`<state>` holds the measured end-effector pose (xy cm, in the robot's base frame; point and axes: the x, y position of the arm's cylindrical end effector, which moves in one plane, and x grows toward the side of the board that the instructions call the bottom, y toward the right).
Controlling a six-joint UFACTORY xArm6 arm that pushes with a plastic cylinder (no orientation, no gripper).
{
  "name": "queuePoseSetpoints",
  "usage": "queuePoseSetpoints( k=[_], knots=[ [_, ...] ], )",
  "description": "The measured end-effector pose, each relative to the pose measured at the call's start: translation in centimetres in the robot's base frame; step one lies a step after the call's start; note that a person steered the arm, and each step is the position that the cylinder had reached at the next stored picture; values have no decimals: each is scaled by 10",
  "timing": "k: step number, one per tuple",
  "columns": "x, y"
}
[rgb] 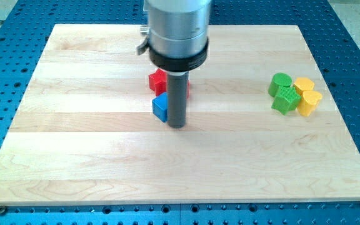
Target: Slide the blue cube to the bottom of the red star
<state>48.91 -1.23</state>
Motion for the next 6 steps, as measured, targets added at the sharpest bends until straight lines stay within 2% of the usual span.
queuePoseSetpoints(
  k=[1,3,5,6],
  knots=[
    [9,-6],
    [-22,-5],
    [11,-29],
    [-26,-22]
  ],
)
